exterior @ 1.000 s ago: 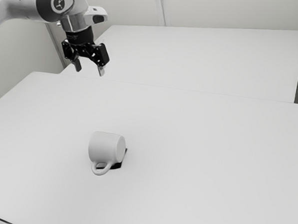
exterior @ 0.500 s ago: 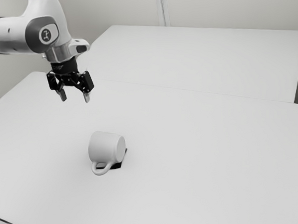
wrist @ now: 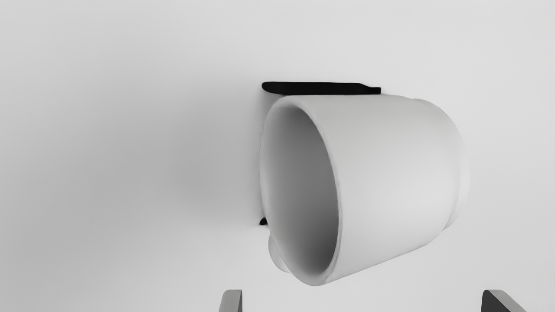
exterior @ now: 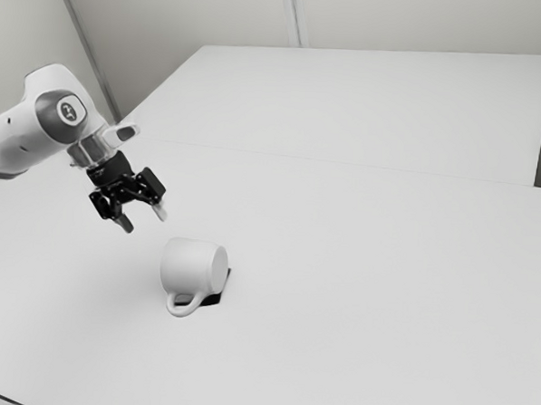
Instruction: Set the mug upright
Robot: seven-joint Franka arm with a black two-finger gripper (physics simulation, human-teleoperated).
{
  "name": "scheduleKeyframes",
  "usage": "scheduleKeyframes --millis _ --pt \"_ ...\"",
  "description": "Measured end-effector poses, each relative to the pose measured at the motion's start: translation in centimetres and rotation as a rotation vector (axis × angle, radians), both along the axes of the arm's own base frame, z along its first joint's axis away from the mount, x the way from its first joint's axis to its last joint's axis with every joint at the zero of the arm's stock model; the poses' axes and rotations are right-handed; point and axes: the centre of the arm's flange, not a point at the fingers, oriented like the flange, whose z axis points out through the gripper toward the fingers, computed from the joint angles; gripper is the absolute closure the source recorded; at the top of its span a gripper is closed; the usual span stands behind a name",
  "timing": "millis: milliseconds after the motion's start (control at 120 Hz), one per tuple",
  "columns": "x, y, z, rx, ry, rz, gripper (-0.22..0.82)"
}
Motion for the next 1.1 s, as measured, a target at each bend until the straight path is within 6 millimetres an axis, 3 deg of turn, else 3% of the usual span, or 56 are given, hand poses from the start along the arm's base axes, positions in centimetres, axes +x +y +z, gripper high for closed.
scheduleKeyframes --millis 325,667,825,1100 --pt "0.3 3.3 -6.4 -0.174 -0.102 -0.057 0.0" --pt "0.0 3.1 -11.4 -0.422 -0.148 -0.127 0.0" --pt "-0.6 2.7 -11.9 -0.542 -0.156 -0.151 0.04" --pt "-0.9 1.2 -12.9 -0.686 -0.169 -0.181 0.25"
